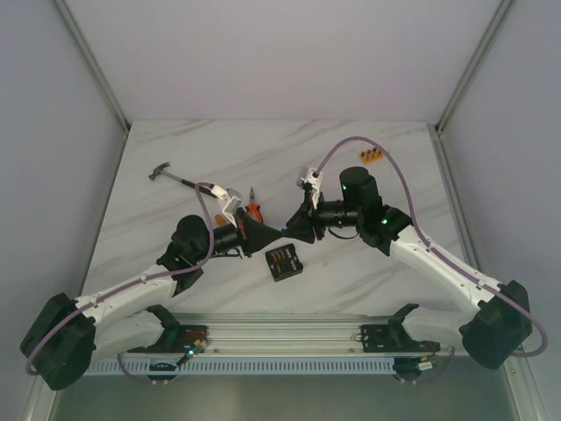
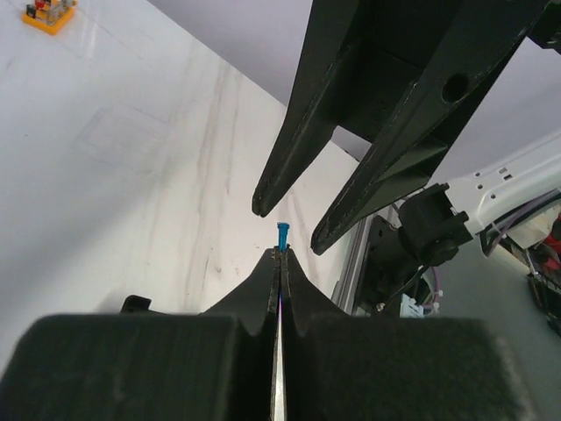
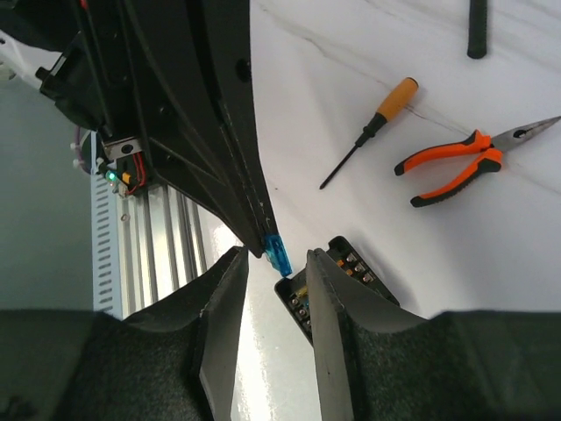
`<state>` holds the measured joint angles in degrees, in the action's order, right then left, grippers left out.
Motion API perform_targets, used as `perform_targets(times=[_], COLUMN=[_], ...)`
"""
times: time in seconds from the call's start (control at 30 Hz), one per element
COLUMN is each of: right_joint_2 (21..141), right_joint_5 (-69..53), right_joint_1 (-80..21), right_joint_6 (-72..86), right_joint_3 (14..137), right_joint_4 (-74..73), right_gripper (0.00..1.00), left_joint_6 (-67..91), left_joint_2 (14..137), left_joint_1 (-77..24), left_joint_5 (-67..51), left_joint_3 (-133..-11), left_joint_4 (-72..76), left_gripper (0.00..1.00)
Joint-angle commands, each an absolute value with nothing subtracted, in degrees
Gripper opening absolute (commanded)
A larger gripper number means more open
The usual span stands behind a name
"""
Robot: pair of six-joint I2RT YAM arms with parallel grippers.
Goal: Snap on the fuse box
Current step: Pick up the fuse from the center of the board.
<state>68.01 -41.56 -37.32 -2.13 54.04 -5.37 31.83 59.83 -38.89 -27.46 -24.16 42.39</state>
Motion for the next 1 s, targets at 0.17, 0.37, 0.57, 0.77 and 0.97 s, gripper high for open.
perform_targets(times=[0.17,0.37,0.57,0.77,0.97], right_joint_2=[66.7,66.02,65.18,65.75,66.53], right_joint_5=[-48.34,-50.07,-52.18,-53.44,-54.03], right_joint_1=[-37.09,-36.93,-36.35,-36.17,-36.19], right_joint_6=[-5.58,-6.52,-6.76,-6.86,-7.45], right_joint_3=[54.49,54.16,54.06,54.05,53.92], right_joint_4=[-5.62,-5.71,-5.71,-5.92,-6.62], right_gripper=[0.33,0.25,0.2,0.08,0.0], left_joint_6=[32.13,32.26,32.15,32.39,32.6], left_joint_2=[59.13,58.89,59.71,60.28,60.59], left_joint_1=[-38.67,-38.69,-38.63,-38.65,-38.69], left_joint_5=[-32.91,-33.75,-33.68,-33.6,-31.89], left_joint_3=[-25.5,-25.43,-25.26,-25.36,-25.49], left_joint_4=[47.25,47.58,47.63,48.1,46.83], left_gripper=[0.02,0.02,0.01,0.02,0.08])
